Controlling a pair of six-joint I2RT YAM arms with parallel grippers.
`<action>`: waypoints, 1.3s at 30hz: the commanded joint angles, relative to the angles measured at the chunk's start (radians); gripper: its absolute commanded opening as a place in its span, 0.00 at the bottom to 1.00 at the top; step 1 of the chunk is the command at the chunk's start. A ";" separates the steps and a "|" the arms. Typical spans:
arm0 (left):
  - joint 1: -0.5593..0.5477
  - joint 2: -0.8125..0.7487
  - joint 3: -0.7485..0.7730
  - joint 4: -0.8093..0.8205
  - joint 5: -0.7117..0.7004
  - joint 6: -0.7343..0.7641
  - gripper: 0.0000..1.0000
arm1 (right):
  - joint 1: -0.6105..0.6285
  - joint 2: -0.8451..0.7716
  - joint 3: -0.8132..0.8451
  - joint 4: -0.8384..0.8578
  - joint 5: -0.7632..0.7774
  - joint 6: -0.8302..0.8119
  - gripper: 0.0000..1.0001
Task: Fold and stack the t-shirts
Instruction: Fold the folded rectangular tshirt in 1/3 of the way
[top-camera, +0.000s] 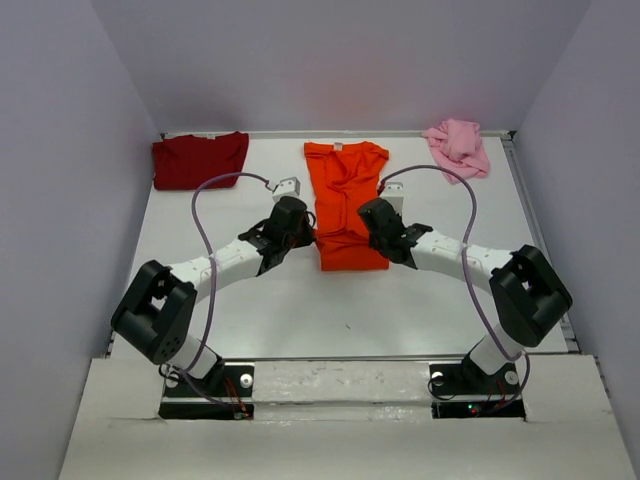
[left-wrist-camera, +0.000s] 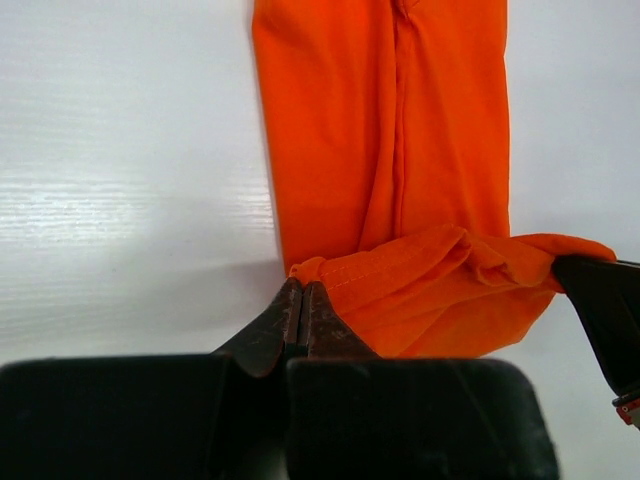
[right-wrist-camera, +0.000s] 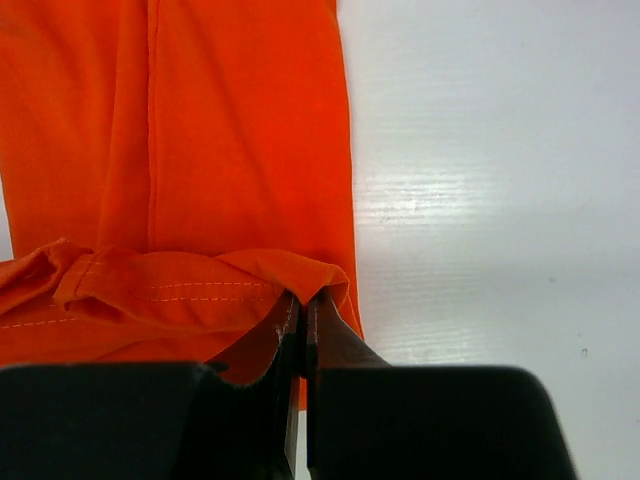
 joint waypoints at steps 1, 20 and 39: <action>0.006 0.056 0.088 0.029 -0.010 0.049 0.00 | -0.021 0.010 0.065 0.078 0.043 -0.061 0.00; 0.044 0.320 0.355 -0.021 -0.016 0.118 0.00 | -0.111 0.248 0.232 0.095 0.008 -0.115 0.00; 0.114 0.173 0.487 -0.142 -0.006 0.101 0.77 | -0.149 0.202 0.373 -0.016 -0.055 -0.225 0.65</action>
